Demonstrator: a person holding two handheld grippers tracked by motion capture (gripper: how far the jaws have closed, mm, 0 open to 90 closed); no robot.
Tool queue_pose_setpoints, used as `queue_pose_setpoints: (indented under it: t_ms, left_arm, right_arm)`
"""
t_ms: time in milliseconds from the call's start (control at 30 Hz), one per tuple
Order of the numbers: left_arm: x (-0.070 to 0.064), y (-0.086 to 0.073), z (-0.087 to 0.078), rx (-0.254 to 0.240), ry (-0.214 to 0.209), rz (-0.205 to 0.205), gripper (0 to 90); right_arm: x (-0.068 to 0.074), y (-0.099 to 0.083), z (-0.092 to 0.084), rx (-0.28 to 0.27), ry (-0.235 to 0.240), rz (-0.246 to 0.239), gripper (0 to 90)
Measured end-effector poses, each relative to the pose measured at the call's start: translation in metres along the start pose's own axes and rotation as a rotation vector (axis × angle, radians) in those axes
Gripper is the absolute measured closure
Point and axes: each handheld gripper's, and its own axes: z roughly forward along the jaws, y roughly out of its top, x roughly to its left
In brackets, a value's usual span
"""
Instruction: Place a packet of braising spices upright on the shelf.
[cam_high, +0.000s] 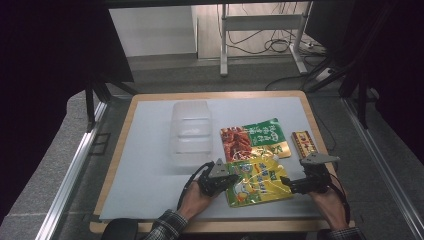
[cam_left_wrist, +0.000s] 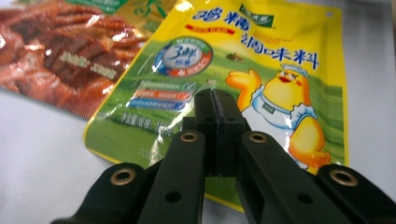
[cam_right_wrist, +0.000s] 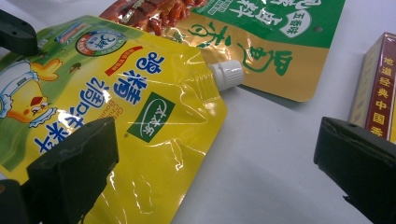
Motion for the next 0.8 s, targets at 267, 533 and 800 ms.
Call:
queue_pose_setpoints:
  t_ms: [267, 533, 800]
  left_arm:
    - [-0.005, -0.002, 0.0, 0.035, 0.044, 0.024, 90.0]
    - [-0.009, -0.008, -0.003, 0.07, 0.084, 0.045, 90.0]
    - [-0.009, -0.012, -0.006, 0.092, 0.093, 0.038, 90.0]
  right_arm:
    - [0.002, 0.002, -0.002, -0.023, 0.021, 0.026, 0.0]
    - [0.003, 0.0, 0.001, 0.01, 0.063, 0.037, 0.5]
    - [0.004, -0.001, 0.003, 0.036, 0.088, 0.081, 1.8]
